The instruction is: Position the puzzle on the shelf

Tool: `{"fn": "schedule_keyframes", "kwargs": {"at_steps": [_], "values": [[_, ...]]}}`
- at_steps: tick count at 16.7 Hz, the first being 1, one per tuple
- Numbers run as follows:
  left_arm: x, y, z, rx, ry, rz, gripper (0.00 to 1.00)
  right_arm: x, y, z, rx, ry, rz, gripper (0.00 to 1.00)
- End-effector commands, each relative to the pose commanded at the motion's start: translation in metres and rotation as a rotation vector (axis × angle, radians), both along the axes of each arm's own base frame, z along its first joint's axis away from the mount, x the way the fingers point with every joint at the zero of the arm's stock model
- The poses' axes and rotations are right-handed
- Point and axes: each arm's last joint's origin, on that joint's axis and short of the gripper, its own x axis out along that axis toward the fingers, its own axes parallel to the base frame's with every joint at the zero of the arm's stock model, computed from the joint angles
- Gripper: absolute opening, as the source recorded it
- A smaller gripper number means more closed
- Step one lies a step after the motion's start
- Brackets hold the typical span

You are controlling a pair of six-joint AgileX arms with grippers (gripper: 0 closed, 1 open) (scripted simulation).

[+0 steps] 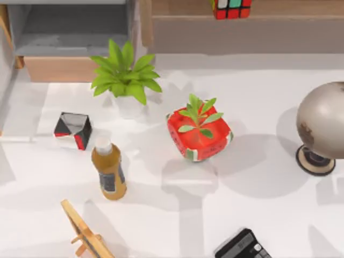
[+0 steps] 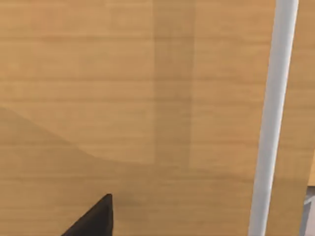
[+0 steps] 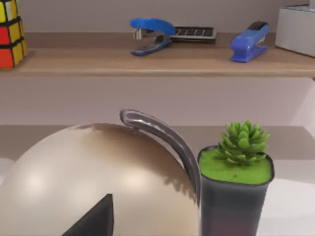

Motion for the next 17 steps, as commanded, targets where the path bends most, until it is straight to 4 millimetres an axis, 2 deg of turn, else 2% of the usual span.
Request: {"fn": "schedule_keyframes", "kwargs": {"at_steps": [3, 16, 17], "values": [[0.0, 0.0, 0.0, 0.0, 0.0, 0.0, 1.0, 0.0, 0.0, 0.0, 0.0, 0.0, 0.0, 1.0], [0.0, 0.0, 0.0, 0.0, 0.0, 0.0, 0.02, 0.0, 0.0, 0.0, 0.0, 0.0, 0.0, 1.0], [0.0, 0.0, 0.0, 0.0, 0.0, 0.0, 0.0, 0.0, 0.0, 0.0, 0.0, 0.0, 0.0, 1.0]]}}
